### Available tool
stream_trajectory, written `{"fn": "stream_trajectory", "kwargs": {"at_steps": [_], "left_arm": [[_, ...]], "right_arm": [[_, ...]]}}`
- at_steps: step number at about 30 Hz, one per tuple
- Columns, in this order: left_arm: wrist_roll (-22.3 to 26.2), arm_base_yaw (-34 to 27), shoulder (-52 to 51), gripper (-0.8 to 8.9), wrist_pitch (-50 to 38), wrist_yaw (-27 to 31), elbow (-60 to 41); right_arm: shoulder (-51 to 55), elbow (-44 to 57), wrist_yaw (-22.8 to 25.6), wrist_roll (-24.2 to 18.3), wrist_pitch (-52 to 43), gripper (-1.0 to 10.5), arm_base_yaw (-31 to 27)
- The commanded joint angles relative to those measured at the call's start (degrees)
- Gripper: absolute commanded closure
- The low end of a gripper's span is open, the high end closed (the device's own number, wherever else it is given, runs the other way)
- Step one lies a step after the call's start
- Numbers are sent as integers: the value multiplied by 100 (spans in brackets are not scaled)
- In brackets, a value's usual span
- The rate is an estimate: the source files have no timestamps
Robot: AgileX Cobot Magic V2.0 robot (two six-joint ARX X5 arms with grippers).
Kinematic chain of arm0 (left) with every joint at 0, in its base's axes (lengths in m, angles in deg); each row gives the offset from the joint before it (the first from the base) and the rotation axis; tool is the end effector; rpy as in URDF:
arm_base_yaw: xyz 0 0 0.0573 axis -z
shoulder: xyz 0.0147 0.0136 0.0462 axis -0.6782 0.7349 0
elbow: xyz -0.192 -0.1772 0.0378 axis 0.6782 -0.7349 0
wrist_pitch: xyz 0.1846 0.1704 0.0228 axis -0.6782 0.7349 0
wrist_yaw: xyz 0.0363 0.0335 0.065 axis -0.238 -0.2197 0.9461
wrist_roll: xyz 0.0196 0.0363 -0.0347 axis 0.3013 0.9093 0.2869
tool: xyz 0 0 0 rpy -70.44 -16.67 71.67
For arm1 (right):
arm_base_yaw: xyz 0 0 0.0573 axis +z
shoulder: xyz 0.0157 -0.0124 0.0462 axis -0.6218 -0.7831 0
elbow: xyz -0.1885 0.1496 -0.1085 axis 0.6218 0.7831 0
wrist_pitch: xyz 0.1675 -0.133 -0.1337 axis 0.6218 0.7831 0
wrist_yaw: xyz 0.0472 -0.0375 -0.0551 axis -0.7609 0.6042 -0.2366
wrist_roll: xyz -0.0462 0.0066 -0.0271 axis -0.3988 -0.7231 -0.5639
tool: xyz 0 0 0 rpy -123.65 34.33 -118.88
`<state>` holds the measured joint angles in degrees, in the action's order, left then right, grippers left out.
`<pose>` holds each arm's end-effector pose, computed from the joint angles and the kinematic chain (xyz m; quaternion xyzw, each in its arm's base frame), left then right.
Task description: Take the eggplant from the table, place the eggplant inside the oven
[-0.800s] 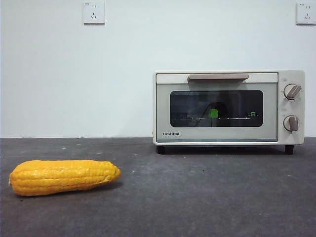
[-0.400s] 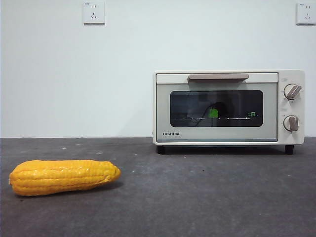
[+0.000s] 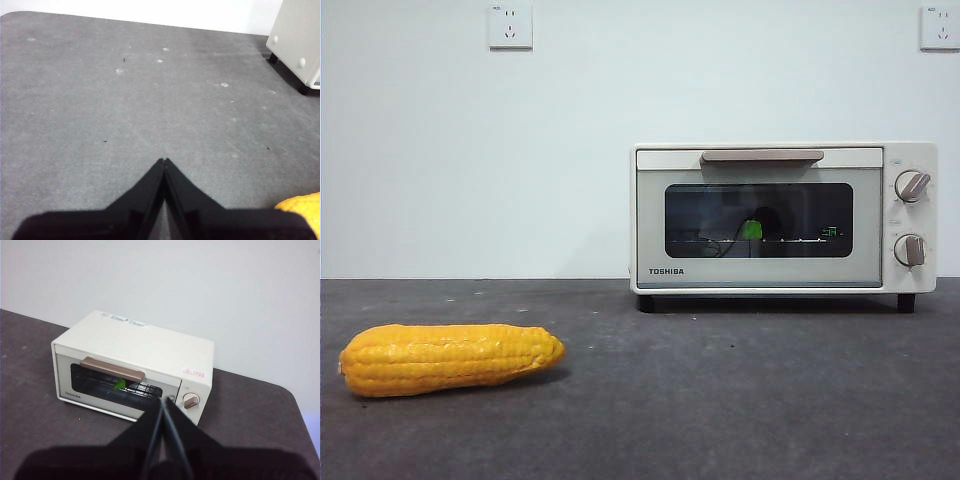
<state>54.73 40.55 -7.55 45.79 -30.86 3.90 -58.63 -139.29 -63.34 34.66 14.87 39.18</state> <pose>0.0910 0.0018 0.1531 -0.0640 0.1345 -0.0014 0.9888 0.0634 0.0052 0.4242 -0.1286 0.0793 0.0946 0.9840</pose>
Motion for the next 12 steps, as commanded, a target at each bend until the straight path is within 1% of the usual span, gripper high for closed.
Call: {"fn": "stream_trajectory", "kwargs": {"at_steps": [1, 6, 12], "left_arm": [[-31, -17, -2, 816, -50, -17, -48], [-31, -17, -2, 816, -50, -17, -48], [-31, -17, -2, 816, -50, -17, -48]], "right_arm": [[319, 693, 7, 61, -365, 946, -7], [846, 1895, 0, 66, -1095, 946, -4], [1362, 3156, -15, 66, -1709, 946, 2]]}}
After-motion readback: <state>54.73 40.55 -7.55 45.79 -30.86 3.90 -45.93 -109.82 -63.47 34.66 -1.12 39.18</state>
